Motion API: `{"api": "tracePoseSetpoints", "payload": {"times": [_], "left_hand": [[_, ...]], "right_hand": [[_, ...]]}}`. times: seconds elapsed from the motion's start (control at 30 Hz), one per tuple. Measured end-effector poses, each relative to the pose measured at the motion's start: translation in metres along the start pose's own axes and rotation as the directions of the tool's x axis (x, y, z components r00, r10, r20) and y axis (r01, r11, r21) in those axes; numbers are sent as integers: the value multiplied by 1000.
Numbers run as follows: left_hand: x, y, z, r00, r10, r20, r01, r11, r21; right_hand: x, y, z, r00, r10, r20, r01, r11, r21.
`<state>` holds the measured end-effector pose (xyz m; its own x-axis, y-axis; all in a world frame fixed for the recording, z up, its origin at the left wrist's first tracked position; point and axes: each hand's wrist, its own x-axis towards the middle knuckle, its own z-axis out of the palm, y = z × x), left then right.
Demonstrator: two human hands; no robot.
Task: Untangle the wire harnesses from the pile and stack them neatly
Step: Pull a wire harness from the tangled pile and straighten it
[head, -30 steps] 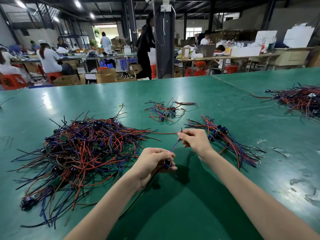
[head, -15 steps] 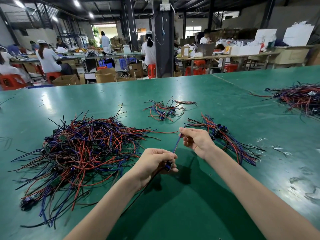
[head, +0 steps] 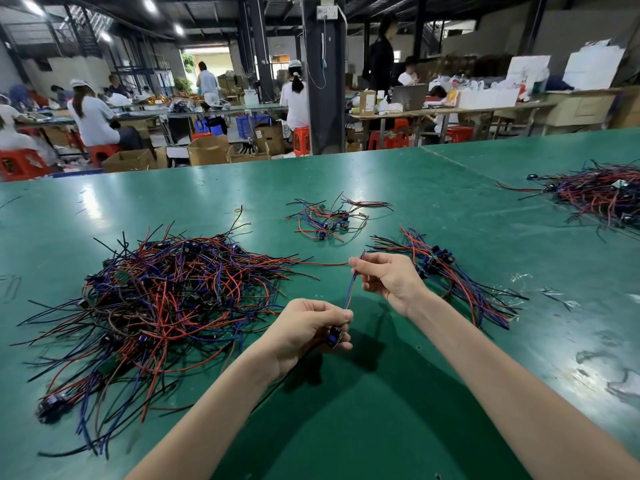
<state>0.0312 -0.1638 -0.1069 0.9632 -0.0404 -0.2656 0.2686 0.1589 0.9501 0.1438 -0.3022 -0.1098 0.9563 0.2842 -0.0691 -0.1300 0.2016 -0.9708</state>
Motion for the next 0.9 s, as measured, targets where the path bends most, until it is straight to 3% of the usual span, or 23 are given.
{"api": "tracePoseSetpoints", "payload": {"times": [0.17,0.37,0.47,0.53,0.6,0.67,0.77,0.9], "left_hand": [[0,0,1,1000,2,18,-1,1000,-18],[-1,1,3,998,18,59,-17,999,-29],[-2,0,3,998,5,65,-4,1000,-15],[-2,0,2,999,11,50,-10,1000,-13],[0,0,0,1000,17,21,-17,1000,-13],[2,0,-1,1000,13,-1,-13,1000,-15],[4,-1,-3,999,1,-46,-2,1000,-19],[7,0,-5,987,38,-153,-41,999,-19]], "right_hand": [[1,2,0,984,-177,0,175,974,-143],[-1,14,6,887,-442,135,445,737,-509],[0,15,6,886,-448,118,432,705,-563],[2,9,3,930,-366,26,336,823,-458],[2,-1,-1,970,-238,-52,220,948,-228],[1,-8,-5,992,-114,-58,115,993,17],[-2,-18,-4,999,4,52,-15,979,204],[-12,-23,3,961,31,276,-92,974,208]]}}
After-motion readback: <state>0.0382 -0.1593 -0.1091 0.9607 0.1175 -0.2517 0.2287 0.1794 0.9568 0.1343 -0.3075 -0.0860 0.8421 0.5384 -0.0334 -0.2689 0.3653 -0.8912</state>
